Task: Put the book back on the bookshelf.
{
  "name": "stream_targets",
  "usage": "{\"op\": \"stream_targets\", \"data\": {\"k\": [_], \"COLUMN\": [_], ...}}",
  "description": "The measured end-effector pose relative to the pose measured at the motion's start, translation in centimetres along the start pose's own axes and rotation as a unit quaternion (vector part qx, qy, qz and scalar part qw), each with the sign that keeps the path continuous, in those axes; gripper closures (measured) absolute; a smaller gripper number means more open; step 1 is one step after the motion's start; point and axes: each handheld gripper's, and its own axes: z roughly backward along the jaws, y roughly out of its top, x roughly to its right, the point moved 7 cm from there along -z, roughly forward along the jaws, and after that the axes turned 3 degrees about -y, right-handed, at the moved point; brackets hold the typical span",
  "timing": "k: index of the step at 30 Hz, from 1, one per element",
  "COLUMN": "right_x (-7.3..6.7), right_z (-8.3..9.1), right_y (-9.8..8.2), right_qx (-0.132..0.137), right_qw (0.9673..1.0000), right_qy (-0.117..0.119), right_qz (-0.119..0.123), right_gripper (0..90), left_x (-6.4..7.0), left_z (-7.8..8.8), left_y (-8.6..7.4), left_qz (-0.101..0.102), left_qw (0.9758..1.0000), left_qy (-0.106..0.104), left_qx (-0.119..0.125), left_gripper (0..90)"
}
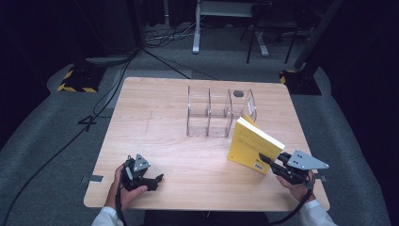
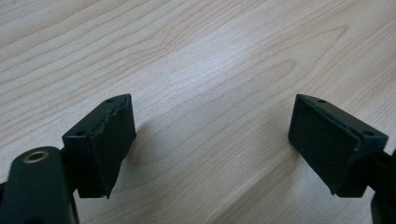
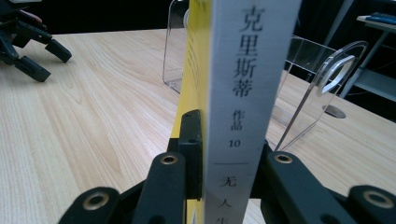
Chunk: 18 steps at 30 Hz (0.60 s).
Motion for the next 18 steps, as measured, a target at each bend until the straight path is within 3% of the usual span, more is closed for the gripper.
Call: {"op": "stream_targets", "data": {"k": [9, 18], "right_x": [0.3, 1.6], "right_z": [0.0, -0.2], "right_y": [0.6, 2.3], "right_qx": [0.008, 0.023], "right_qw": [0.9999, 0.9983], "right_qy": [-0.013, -0.053], "right_qz": [0.001, -0.009], "right_gripper": [76.6, 76.6], "left_x": [0.0, 0.0], "left_z": [0.0, 0.0], "left_y": [0.0, 0.0], "left_qz": [0.0, -0.001], "left_qw": [1.0, 1.0], "left_qy": [0.0, 0.0], "left_qx": [0.0, 0.0], "left_gripper": [15.5, 15.4]}}
